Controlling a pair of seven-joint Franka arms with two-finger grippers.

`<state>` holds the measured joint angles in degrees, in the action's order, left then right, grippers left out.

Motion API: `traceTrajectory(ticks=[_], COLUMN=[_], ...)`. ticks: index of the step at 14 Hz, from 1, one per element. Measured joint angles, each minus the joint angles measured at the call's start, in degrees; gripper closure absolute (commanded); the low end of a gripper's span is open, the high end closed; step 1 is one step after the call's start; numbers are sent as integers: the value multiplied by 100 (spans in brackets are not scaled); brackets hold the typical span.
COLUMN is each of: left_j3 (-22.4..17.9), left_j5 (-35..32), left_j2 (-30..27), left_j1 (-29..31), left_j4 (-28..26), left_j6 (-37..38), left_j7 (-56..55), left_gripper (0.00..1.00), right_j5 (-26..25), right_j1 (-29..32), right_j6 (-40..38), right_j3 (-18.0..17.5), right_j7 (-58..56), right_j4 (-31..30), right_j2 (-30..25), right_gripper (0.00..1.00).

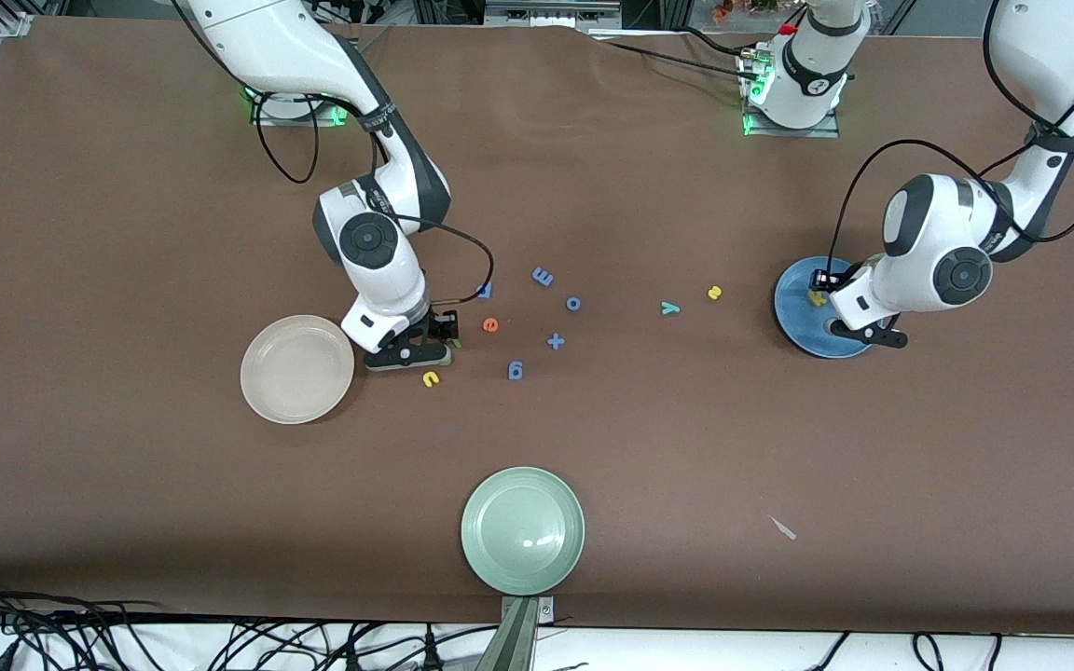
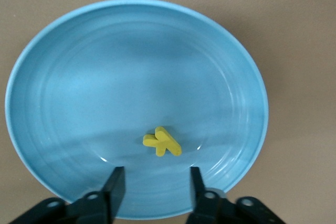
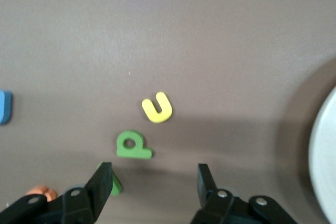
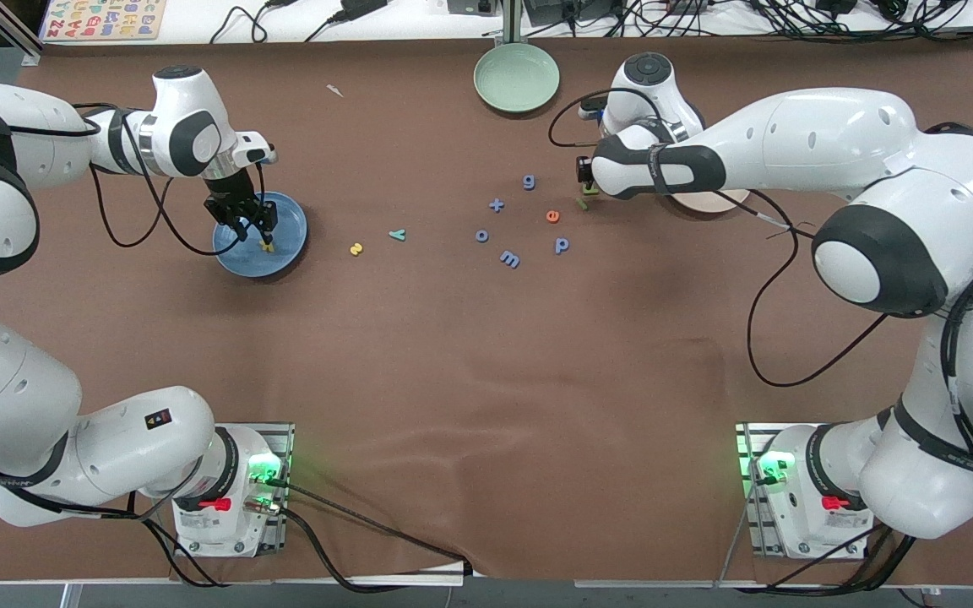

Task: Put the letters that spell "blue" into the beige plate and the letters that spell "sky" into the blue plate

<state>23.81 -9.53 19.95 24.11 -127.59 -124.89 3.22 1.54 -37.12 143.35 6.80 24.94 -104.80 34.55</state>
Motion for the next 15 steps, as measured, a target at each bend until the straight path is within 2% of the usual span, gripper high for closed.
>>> traceTrajectory(ticks=[2, 4, 7, 10, 11, 15], left_j3=[99, 449, 875, 1229, 1298, 1393], left_j5=[4, 24, 351, 387, 384, 41], left_j2=[-1, -23, -143, -171, -162, -88], left_j1=[3, 12, 8, -12, -57, -376], left_j4=[39, 69, 58, -10, -50, -272], left_j6=[-6, -69, -251, -603, -775, -1238], left_j7=[-238, -810, -1693, -2323, -2337, -2334], left_gripper=[40, 41, 41, 39, 35, 35], right_j5=[0, 0, 0, 1, 1, 1], right_j1=[0, -7, -14, -12, -11, -19], right_j6=[0, 0, -4, -49, -58, -73], right_j3=[-4, -10, -12, -12, -12, -32], right_j7=[223, 342, 407, 440, 486, 633], right_j4=[339, 532, 568, 565, 561, 523], right_j2=[302, 521, 588, 604, 614, 632], right_gripper=[26, 26, 27, 27, 27, 27])
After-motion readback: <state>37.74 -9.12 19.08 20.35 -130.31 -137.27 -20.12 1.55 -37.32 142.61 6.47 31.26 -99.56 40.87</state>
